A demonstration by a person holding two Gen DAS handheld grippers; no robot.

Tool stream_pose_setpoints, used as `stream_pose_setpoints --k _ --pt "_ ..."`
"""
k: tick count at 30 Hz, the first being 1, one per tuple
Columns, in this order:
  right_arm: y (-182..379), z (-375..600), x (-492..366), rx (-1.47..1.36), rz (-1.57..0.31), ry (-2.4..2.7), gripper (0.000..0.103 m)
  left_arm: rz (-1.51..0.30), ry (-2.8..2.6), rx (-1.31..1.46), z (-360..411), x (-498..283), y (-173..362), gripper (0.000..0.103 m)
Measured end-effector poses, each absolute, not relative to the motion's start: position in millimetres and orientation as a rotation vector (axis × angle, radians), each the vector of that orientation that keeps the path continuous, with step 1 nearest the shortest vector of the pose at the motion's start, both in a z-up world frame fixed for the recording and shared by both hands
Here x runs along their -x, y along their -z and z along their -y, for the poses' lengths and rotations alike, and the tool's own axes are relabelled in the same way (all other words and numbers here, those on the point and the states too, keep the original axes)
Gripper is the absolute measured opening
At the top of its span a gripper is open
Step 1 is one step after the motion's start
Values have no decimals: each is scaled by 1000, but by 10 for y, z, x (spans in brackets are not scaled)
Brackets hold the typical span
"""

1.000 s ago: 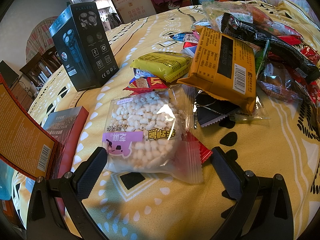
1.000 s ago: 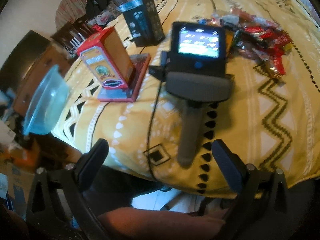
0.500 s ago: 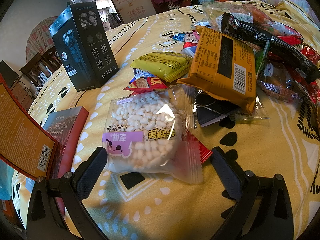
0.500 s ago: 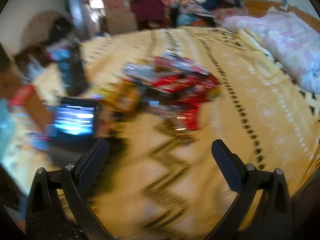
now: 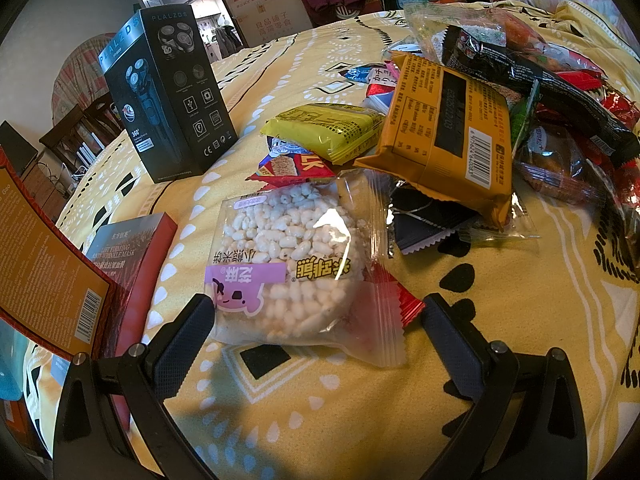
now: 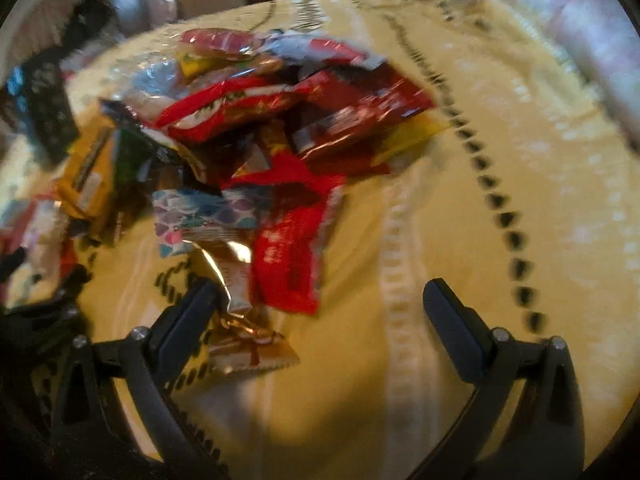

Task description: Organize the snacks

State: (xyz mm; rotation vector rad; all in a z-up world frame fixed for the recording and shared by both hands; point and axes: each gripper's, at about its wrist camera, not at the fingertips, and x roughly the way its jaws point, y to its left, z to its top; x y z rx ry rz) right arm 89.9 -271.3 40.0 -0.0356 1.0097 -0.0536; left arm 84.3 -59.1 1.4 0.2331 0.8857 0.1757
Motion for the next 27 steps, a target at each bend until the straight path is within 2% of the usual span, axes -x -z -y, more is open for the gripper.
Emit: stream_pose_setpoints --k 3,9,14,27 --pt "-422 2872 -805 -74 -988 3 103 -886 -176 -233 591 -843 -14 103" --pt "-693 3212 -619 -68 -924 150 103 -886 -175 -233 591 -844 -14 103" --pt "-519 3427 -537 -6 -991 227 103 -886 -176 -233 591 -844 -14 103" --pt "-425 3368 -470 59 -979 204 103 -887 -176 -232 590 -847 -12 103"
